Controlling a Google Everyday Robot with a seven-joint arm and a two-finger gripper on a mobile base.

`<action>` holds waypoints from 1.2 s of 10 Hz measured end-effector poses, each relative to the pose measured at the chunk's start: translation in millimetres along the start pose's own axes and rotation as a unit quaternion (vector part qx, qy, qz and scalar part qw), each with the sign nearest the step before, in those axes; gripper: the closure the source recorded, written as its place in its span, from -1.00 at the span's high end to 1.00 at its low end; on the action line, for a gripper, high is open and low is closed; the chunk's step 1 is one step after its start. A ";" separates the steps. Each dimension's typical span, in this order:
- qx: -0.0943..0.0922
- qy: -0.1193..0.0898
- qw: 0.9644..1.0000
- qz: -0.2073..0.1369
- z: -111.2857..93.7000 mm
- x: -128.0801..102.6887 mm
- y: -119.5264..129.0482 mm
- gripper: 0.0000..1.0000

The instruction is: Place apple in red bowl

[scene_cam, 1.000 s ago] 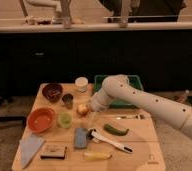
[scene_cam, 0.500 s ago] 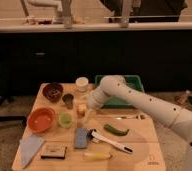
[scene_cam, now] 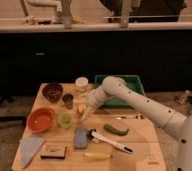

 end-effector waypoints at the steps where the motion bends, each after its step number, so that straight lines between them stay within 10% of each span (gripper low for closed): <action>1: -0.002 -0.003 1.000 0.001 5.0 4.3 -4.1 0.60; 12: -0.026 0.011 0.999 0.015 30.5 44.3 -18.1 0.60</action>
